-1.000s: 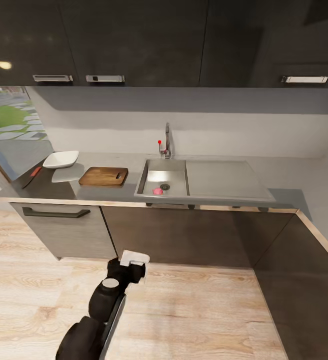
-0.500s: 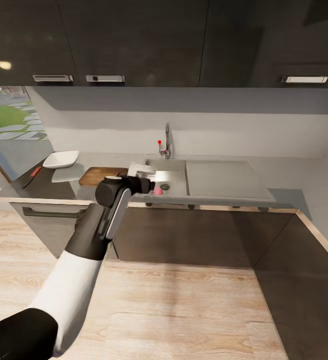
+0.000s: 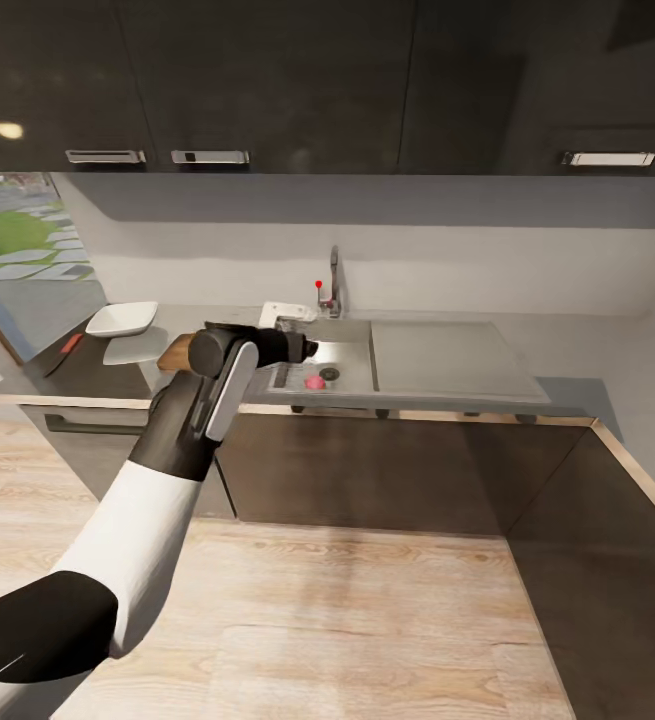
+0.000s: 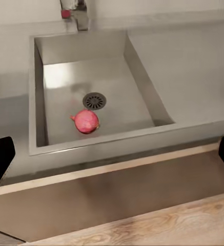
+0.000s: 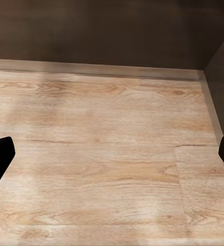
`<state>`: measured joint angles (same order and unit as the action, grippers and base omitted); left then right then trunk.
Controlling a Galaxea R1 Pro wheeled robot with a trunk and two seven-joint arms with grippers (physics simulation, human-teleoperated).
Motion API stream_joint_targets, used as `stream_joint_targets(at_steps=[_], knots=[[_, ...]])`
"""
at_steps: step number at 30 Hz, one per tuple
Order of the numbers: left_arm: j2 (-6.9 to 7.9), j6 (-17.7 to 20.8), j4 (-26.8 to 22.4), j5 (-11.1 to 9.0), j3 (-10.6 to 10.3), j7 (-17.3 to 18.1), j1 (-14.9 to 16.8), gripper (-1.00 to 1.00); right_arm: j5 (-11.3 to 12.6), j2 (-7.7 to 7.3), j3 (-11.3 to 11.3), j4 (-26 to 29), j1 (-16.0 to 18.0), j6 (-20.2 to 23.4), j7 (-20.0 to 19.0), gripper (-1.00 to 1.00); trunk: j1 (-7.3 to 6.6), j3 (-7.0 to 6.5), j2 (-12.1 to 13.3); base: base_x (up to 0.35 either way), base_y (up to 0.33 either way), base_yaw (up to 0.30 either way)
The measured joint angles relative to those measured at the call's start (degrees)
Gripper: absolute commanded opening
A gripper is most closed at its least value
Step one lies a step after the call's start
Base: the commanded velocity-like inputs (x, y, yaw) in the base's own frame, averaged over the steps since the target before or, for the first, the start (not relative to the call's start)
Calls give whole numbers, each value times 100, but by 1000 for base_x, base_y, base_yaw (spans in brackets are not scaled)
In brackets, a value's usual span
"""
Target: In the kitchen, take the Vidalia onion out of the sink, dice it on the chopping board with the paring knife, put the diced onion into the bowl on the countertop, then place both the paring knife and the chopping board into the sink.
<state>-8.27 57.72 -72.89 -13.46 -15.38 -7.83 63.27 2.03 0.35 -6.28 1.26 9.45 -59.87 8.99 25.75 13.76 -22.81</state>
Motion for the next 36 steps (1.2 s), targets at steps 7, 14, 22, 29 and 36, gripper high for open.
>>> stream_joint_targets(at_steps=[7,14,22,29,36], knots=[[97,2,-198,-74,-28,5,-18,100,5,-16,-4,0,0,0,-3,100,-1,0,0,48,-26,0],[123,-28,173,-69,-30,-1,-31,100,-2,-6,-8,0,0,-2,-5,100,-2,0,0,231,-191,0],[131,-43,665,-54,-30,-10,-31,100,-3,-10,-8,0,0,-2,-5,100,-2,0,1,242,-213,0],[149,-43,834,-44,-29,-14,-31,100,-3,-7,-9,-7,0,0,-4,100,-2,0,0,211,-35,0],[150,-56,1141,-41,-28,-20,-31,100,5,7,-8,-8,0,0,9,100,-3,0,0,246,-21,0]])
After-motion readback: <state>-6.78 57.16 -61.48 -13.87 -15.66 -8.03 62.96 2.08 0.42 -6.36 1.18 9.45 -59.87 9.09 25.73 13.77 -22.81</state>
